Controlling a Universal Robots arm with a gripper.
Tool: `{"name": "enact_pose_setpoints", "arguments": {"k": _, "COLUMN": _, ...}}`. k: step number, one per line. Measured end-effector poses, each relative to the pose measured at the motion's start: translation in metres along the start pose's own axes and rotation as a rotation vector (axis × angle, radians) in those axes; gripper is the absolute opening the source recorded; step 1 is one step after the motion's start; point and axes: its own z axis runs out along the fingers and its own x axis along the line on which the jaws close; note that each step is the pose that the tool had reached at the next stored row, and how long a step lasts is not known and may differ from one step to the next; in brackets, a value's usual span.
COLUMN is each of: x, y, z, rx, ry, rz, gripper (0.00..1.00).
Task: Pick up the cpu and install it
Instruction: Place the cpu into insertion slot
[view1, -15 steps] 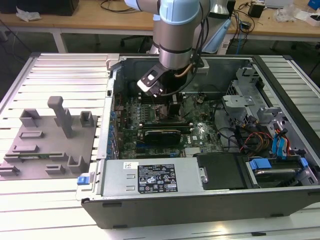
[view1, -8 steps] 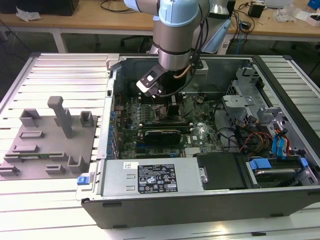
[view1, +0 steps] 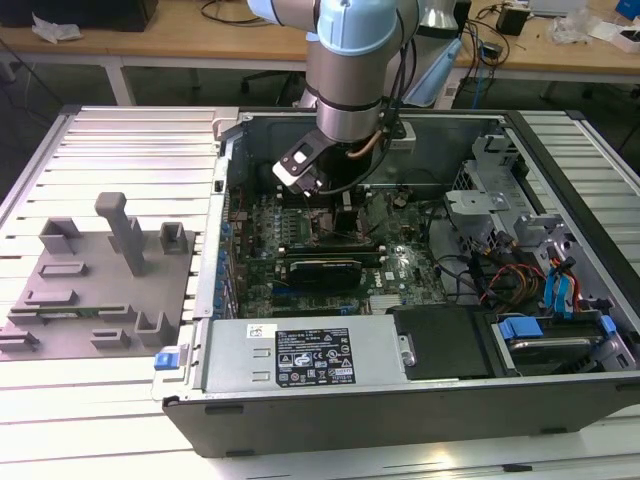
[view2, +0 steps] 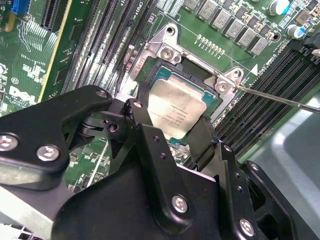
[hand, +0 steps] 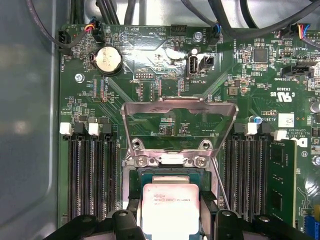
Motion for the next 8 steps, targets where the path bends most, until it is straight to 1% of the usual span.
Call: {"name": "enact_pose_setpoints", "arguments": {"k": 8, "x": 0.0000, "y": 0.0004, "z": 0.0005, "rx": 0.0000, "ry": 0.0001, "rz": 0.000, "gripper": 0.55}}
